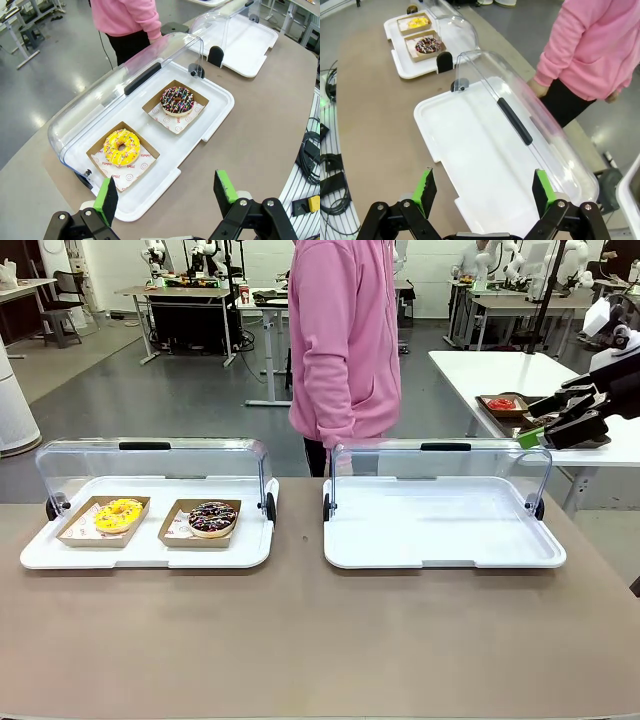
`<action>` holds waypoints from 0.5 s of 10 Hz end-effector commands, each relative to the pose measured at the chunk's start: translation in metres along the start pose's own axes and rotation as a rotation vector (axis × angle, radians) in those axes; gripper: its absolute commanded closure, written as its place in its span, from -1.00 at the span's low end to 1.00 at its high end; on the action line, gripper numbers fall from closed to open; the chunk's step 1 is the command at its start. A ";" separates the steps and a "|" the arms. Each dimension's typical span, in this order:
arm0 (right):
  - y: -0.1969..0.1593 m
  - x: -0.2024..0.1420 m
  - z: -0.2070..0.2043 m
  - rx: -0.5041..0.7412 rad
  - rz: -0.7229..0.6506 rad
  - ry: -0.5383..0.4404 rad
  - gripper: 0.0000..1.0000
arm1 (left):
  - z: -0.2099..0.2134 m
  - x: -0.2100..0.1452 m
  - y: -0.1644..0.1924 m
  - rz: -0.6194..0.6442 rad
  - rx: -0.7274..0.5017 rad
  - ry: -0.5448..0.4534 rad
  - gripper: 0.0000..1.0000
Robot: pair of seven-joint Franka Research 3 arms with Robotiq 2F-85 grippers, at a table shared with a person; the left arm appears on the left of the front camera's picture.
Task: Provide the desired donut to the person.
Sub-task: Place the picked Paper togo box onto the Handle tray extended by the person.
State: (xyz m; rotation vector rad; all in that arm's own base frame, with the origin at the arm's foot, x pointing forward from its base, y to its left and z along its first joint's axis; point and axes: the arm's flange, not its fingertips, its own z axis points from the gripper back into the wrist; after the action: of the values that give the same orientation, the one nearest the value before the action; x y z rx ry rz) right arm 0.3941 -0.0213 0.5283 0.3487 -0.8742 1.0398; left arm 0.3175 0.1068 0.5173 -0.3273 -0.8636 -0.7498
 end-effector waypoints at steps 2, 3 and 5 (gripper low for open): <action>0.000 0.001 0.001 -0.007 0.003 0.002 -1.00 | 0.000 0.001 0.000 0.018 -0.006 -0.007 -1.00; 0.000 0.001 0.001 -0.007 0.003 0.002 -1.00 | 0.000 0.001 0.000 0.018 -0.006 -0.007 -1.00; 0.000 0.001 0.001 -0.007 0.003 0.002 -1.00 | 0.000 0.001 0.000 0.018 -0.006 -0.007 -1.00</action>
State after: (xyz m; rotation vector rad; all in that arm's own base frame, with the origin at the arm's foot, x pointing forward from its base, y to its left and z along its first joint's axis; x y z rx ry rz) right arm 0.3941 -0.0218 0.5294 0.3452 -0.8753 1.0418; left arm 0.3175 0.1068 0.5173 -0.3273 -0.8636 -0.7498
